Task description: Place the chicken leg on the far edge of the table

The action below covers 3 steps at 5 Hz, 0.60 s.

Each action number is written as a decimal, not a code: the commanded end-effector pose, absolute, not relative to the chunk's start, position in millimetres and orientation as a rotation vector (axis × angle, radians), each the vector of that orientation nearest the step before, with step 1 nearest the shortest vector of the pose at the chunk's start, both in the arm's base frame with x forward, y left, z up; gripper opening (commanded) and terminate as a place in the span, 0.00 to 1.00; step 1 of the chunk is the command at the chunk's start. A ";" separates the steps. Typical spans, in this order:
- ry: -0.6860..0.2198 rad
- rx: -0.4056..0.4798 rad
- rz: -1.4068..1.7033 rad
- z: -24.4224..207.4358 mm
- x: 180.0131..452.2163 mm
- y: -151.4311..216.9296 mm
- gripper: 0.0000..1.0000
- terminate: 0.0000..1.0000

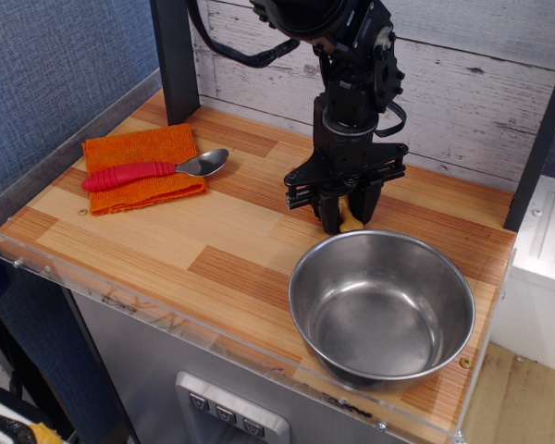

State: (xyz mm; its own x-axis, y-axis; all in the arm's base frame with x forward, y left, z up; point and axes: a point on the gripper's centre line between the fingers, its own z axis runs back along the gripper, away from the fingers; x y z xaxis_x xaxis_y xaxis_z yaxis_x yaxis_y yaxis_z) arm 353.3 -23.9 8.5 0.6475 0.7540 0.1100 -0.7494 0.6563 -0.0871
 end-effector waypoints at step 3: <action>-0.133 -0.097 0.826 30.3 346.6 -24.4 0.00 0.00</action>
State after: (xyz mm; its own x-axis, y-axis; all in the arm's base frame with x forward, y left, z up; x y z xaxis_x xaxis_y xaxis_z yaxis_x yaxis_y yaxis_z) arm 340.2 -27.5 11.9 0.6780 0.7339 0.0410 -0.7285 0.6783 -0.0953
